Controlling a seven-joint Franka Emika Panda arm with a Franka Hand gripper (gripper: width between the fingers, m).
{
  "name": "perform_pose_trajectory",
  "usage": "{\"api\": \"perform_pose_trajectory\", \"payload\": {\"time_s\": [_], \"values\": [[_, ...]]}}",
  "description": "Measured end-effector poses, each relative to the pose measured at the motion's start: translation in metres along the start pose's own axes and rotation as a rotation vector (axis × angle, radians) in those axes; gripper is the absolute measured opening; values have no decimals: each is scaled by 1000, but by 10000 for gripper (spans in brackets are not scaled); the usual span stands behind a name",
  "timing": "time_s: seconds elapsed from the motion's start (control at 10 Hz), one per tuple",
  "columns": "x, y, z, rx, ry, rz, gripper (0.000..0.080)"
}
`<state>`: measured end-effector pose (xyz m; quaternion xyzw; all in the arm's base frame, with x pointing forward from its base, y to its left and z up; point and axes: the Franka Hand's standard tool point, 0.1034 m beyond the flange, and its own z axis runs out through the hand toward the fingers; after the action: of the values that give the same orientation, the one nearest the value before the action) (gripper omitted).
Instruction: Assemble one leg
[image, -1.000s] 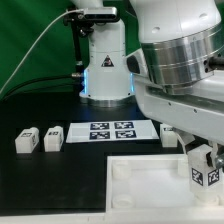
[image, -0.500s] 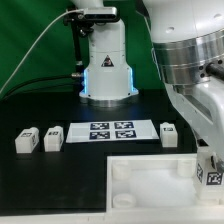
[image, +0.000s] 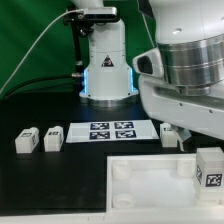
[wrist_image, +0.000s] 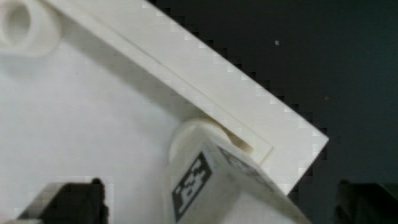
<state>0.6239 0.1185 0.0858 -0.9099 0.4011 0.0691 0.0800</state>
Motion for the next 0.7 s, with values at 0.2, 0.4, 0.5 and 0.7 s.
{"api": "perform_pose_trajectory", "payload": {"time_s": [0.2, 0.4, 0.5, 0.7], "values": [[0, 0, 1, -1, -1, -175, 649], [3, 0, 5, -51, 23, -595, 649], [7, 0, 5, -49, 35, -744, 649], [9, 0, 5, -45, 48, -766, 649]]}}
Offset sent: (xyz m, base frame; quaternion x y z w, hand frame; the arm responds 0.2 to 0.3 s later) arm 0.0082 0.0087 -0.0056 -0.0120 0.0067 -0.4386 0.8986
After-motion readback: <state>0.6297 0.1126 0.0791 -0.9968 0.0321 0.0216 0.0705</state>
